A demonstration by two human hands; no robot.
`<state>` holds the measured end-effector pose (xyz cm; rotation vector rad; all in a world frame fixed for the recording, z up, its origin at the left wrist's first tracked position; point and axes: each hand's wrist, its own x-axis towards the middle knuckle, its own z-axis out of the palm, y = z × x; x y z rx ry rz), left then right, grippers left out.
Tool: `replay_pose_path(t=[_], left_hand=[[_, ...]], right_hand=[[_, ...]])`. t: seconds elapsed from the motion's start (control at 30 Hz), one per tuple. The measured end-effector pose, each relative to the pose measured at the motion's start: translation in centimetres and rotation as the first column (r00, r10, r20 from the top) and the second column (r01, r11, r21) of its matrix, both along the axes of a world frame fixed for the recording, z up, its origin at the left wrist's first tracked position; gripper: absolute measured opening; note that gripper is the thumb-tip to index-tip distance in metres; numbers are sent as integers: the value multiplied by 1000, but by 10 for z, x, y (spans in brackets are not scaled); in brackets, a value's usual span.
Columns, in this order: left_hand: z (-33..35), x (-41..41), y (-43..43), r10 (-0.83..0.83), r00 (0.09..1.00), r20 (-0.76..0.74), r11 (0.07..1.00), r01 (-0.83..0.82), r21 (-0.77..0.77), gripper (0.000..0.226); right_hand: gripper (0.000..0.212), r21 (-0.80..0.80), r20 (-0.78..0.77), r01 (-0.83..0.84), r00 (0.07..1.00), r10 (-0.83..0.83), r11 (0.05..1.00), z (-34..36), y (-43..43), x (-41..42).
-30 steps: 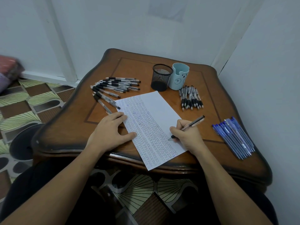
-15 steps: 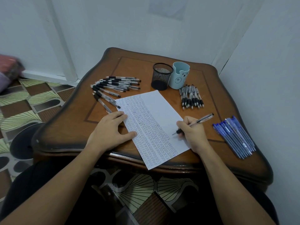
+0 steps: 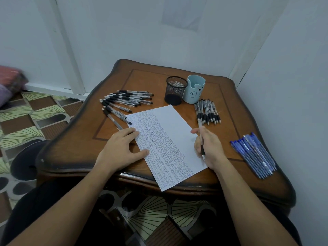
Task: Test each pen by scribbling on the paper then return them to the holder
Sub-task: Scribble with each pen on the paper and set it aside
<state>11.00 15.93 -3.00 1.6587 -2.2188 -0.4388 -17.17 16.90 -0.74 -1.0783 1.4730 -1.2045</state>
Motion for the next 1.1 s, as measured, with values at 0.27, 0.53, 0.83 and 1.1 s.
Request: replay_pose_path(t=[0.27, 0.53, 0.83, 1.1], left_hand=[[1, 0, 0, -9, 1000, 3, 1000, 9, 7, 124], [1, -1, 1, -8, 1000, -13, 1000, 8, -6, 106], [-2, 1, -2, -15, 1000, -19, 999, 14, -30, 117], [-2, 1, -2, -5, 1000, -23, 1000, 4, -22, 104]], right_hand=[[40, 60, -42, -16, 999, 18, 998, 0, -3, -2], [20, 222, -187, -18, 981, 61, 975, 32, -50, -23], [36, 148, -651, 119, 759, 6, 982, 52, -127, -46], [23, 166, -799, 156, 600, 40, 974, 38, -144, -47]])
